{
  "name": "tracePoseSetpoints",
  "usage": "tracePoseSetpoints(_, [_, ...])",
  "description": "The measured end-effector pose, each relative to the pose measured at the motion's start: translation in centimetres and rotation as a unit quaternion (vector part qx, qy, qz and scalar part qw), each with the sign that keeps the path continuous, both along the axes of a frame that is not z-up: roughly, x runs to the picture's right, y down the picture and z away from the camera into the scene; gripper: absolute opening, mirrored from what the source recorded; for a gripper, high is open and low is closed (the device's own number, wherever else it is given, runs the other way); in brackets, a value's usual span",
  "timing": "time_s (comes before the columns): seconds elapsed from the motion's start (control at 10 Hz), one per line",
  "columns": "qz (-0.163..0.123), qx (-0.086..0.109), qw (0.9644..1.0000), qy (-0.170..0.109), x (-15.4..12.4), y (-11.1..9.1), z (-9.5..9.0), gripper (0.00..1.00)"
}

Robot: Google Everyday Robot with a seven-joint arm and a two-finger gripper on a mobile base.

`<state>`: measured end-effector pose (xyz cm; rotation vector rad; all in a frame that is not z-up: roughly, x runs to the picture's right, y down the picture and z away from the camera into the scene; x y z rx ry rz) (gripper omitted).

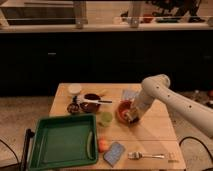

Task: Wipe red bowl with eraser

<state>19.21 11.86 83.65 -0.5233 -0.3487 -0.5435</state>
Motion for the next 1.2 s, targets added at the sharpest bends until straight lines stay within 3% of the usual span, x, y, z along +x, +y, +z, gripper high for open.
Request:
tracePoseSetpoints(0.6, [-0.033, 0.015, 0.9993, -0.004, -2.2, -4.2, 1.2, 0.0])
tracePoseSetpoints(1.0, [-0.082, -0.001, 0.9963, -0.027, -6.0, -3.7, 2.9, 0.0])
tracePoseSetpoints(1.2, [-0.1, -0.008, 0.9941, -0.04, -6.5, -3.0, 2.7, 0.0])
